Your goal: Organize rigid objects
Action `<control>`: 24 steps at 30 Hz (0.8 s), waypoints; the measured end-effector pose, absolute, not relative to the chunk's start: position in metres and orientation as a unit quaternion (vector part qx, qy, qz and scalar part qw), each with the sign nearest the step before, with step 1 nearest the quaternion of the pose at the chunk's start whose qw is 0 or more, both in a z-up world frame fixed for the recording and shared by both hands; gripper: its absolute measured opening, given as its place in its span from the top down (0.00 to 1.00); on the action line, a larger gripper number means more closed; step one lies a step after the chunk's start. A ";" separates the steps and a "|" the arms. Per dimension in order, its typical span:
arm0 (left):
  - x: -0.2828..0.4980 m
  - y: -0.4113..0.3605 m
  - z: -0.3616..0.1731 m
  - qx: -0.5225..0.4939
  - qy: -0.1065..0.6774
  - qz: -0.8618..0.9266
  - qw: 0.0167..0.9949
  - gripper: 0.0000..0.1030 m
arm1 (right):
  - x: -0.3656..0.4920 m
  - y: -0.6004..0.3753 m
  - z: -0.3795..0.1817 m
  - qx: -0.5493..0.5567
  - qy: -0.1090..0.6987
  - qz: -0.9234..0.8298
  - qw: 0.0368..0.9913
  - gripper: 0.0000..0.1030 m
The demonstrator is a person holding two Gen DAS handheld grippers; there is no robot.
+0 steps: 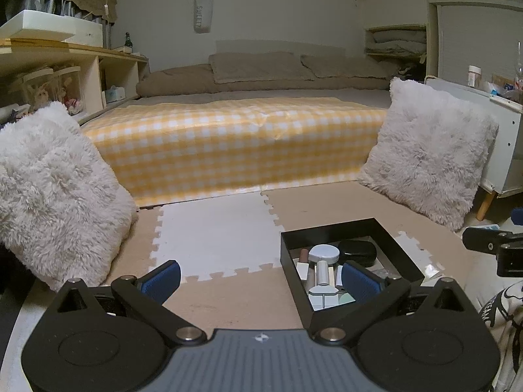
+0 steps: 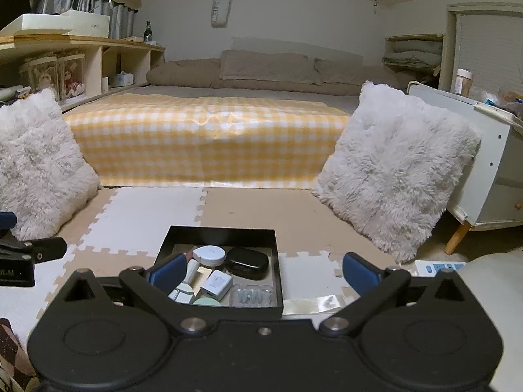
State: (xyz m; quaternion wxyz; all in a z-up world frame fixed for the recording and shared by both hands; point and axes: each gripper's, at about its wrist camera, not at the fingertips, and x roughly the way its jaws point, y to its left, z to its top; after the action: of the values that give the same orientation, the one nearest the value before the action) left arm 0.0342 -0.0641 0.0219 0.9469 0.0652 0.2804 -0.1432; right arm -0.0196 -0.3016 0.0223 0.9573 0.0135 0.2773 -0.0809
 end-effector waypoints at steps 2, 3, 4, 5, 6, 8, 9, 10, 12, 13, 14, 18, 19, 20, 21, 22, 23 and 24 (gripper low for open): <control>0.033 -0.064 0.022 0.064 0.278 -0.144 0.947 0.00 | -0.020 -0.302 0.022 0.017 0.276 -0.080 0.958 0.01; 0.033 -0.064 0.022 0.063 0.278 -0.144 0.948 0.00 | -0.020 -0.302 0.022 0.017 0.276 -0.078 0.958 0.00; 0.033 -0.063 0.022 0.063 0.278 -0.144 0.948 0.00 | -0.020 -0.302 0.023 0.017 0.275 -0.077 0.958 0.00; 0.033 -0.063 0.022 0.063 0.278 -0.144 0.948 0.00 | -0.021 -0.302 0.023 0.017 0.274 -0.076 0.959 0.00; 0.033 -0.063 0.022 0.063 0.278 -0.144 0.948 0.00 | -0.021 -0.301 0.023 0.016 0.274 -0.074 0.959 0.00; 0.033 -0.063 0.022 0.063 0.278 -0.144 0.948 0.00 | -0.021 -0.301 0.022 0.015 0.273 -0.074 0.959 0.01; 0.033 -0.063 0.022 0.063 0.278 -0.145 0.948 0.00 | -0.021 -0.301 0.022 0.016 0.273 -0.073 0.959 0.00; 0.033 -0.063 0.022 0.063 0.278 -0.144 0.948 0.00 | -0.021 -0.301 0.022 0.016 0.273 -0.072 0.959 0.00; 0.033 -0.063 0.022 0.063 0.278 -0.144 0.948 0.00 | -0.021 -0.301 0.023 0.018 0.273 -0.071 0.959 0.00; 0.033 -0.064 0.022 0.063 0.278 -0.144 0.948 0.00 | -0.021 -0.301 0.023 0.018 0.273 -0.072 0.959 0.00; 0.033 -0.064 0.021 0.063 0.278 -0.144 0.948 0.00 | -0.021 -0.301 0.023 0.018 0.274 -0.072 0.959 0.00; 0.033 -0.064 0.022 0.064 0.277 -0.144 0.948 0.00 | -0.021 -0.301 0.022 0.017 0.274 -0.072 0.959 0.00; 0.033 -0.064 0.022 0.064 0.277 -0.145 0.948 0.00 | -0.021 -0.301 0.022 0.017 0.274 -0.072 0.959 0.00; 0.033 -0.063 0.022 0.064 0.277 -0.145 0.948 0.00 | -0.021 -0.301 0.022 0.017 0.275 -0.072 0.959 0.00; 0.033 -0.064 0.022 0.064 0.277 -0.145 0.948 0.00 | -0.021 -0.300 0.022 0.017 0.275 -0.073 0.959 0.00; 0.033 -0.064 0.022 0.064 0.277 -0.145 0.948 0.00 | -0.021 -0.301 0.022 0.018 0.275 -0.073 0.959 0.00; 0.033 -0.064 0.022 0.064 0.277 -0.145 0.948 0.00 | -0.021 -0.301 0.022 0.018 0.275 -0.073 0.958 0.00; 0.033 -0.063 0.022 0.064 0.277 -0.144 0.948 0.00 | -0.022 -0.301 0.022 0.018 0.275 -0.074 0.958 0.01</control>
State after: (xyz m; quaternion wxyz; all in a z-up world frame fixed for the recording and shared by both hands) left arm 0.0334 -0.0635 0.0221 0.9478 0.0638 0.2771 -0.1444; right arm -0.0215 -0.3007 0.0217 0.9583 0.0184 0.2754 -0.0736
